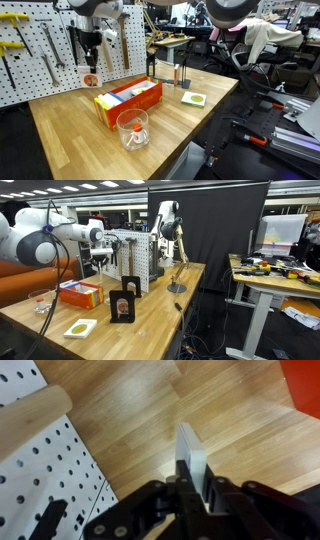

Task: Pick up the book in the back and place it inside the box

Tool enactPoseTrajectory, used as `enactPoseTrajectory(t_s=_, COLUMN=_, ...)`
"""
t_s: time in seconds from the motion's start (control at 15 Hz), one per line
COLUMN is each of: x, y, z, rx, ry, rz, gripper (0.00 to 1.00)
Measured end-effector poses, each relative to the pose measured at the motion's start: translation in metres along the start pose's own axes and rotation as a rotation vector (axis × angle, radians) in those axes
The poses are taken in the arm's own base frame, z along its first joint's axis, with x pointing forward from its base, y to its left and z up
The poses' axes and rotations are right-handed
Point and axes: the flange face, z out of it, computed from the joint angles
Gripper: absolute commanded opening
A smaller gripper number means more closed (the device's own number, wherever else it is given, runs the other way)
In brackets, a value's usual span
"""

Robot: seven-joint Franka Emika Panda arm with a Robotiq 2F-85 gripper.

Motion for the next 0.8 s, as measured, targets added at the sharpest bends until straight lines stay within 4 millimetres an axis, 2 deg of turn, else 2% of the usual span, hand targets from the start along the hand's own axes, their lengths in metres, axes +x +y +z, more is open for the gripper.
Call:
enactPoseTrajectory(t_s=0.13, x=0.005, y=0.000, z=-0.020, rx=-0.013, ry=0.013, rz=-0.005, gripper=0.04)
enactPoseTrajectory(t_s=0.6, x=0.003, y=-0.009, z=-0.038, rx=-0.023, ry=-0.105, rz=-0.011, gripper=0.04)
enactPoseTrajectory(t_s=0.8, x=0.004, y=-0.013, z=-0.062, rx=-0.066, ry=-0.163, rz=-0.002, gripper=0.04)
